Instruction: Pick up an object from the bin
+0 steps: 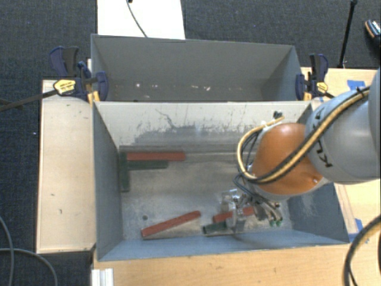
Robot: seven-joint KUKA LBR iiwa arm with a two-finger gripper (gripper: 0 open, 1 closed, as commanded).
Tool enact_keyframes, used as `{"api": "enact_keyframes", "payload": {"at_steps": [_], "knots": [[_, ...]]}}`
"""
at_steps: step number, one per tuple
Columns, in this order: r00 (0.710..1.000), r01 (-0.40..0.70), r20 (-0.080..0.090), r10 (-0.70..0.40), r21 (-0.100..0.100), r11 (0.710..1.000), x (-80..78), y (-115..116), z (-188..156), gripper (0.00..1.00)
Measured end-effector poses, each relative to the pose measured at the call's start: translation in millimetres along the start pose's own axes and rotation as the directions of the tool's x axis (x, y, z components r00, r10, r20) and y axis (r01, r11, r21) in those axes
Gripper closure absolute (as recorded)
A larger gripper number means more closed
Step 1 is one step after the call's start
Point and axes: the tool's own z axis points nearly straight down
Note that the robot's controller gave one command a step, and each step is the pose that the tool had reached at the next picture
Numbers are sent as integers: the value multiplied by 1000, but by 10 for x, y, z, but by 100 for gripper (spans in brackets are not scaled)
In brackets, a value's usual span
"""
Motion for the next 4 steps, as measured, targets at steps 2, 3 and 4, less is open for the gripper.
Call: {"api": "enact_keyframes", "payload": {"at_steps": [2,3,4], "knots": [[1000,12,1,-12,5,1000,-6,-204,-540,100],[1000,11,-4,-11,3,1000,5,-201,-511,0],[977,214,7,-214,6,977,-26,-147,19,0]]}}
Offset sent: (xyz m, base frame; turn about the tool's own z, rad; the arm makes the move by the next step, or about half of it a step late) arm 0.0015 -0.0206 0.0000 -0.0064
